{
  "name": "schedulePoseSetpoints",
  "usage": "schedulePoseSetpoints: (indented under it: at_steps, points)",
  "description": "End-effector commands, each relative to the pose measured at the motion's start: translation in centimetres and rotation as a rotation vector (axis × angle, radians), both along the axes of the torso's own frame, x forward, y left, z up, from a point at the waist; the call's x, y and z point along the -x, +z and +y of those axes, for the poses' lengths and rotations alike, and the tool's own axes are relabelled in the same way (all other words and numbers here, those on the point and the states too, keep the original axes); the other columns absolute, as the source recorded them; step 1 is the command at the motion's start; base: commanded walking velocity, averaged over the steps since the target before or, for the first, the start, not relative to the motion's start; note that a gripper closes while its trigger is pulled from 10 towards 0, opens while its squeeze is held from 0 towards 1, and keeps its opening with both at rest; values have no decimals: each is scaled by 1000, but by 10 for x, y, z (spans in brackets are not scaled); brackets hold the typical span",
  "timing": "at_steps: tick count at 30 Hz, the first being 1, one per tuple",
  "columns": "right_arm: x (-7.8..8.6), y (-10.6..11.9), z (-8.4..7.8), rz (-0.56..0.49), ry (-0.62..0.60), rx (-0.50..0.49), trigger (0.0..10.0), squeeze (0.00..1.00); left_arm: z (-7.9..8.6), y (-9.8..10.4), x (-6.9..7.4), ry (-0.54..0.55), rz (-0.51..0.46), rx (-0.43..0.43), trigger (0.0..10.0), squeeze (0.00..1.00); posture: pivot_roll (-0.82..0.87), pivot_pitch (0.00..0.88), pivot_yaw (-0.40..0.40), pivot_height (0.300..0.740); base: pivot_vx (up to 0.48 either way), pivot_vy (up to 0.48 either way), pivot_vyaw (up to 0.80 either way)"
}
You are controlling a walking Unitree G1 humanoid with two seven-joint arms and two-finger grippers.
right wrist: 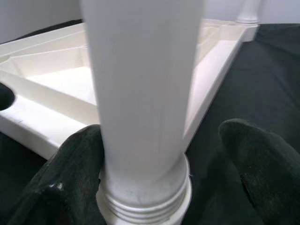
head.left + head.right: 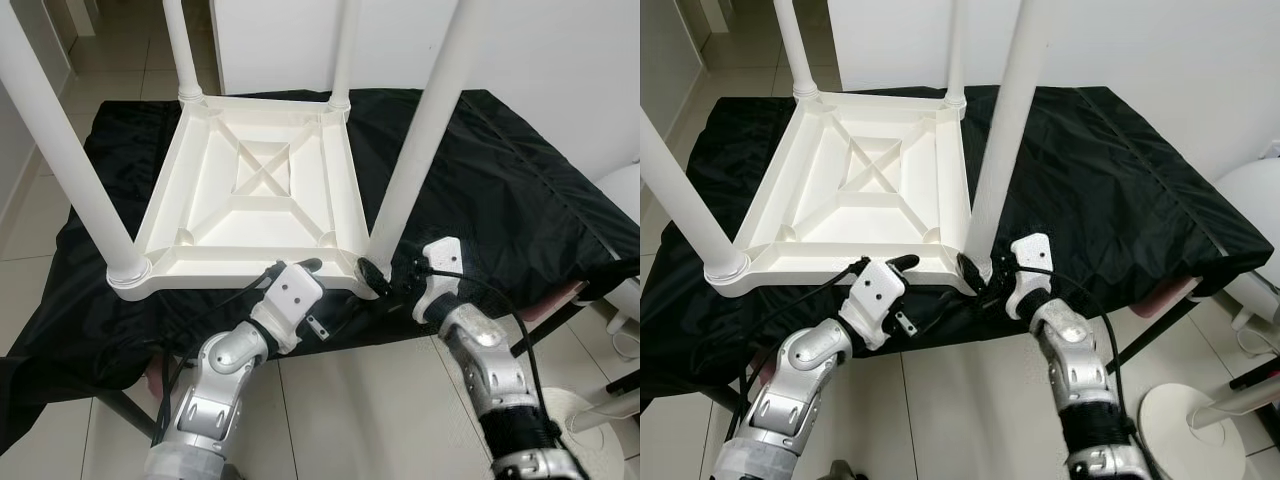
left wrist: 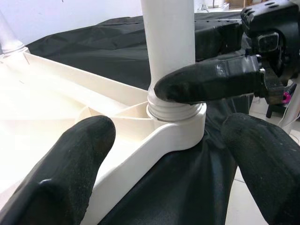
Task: Building children table
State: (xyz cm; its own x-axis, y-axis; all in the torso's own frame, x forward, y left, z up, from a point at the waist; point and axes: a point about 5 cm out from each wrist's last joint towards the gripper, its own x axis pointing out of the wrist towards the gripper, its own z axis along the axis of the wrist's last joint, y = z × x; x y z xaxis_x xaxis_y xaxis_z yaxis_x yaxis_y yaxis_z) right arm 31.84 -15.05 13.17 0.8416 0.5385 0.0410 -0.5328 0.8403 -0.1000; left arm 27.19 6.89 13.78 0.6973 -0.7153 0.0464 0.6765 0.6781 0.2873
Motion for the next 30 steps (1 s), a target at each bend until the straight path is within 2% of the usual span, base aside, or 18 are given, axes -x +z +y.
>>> schedulePoseSetpoints:
  at_steps: [1, 3, 5, 9, 10, 30]
  points:
    - [0, -3, -2, 9, 14, 17, 10000, 0, 3, -1, -3, 97, -6, 17, 10000, 0, -63, 59, -17, 740, 0, 0, 0]
    - [-5, -2, -1, 3, 43, 44, 10000, 0, 2, 0, -4, 96, -6, 17, 10000, 0, -61, 60, -18, 740, 0, 0, 0]
    - [-18, 2, 7, 1, 92, 96, 10000, 0, 2, 1, -5, 96, -10, 17, 10000, 0, -56, 57, -18, 740, 0, 0, 0]
    - [-25, 2, 14, 8, 140, 137, 10000, 0, 3, 2, -6, 101, -15, 16, 10000, 0, -45, 55, -24, 740, 0, 0, 0]
    - [-26, 1, 16, 14, 162, 143, 0, 0, 4, 2, -6, 106, -17, 17, 10000, 0, -41, 54, -28, 740, 0, 0, 0]
    - [-18, -15, 7, 77, 230, 151, 0, 0, 3, 2, -4, 111, -15, 25, 10000, 0, -50, 66, -30, 740, 0, 0, 0]
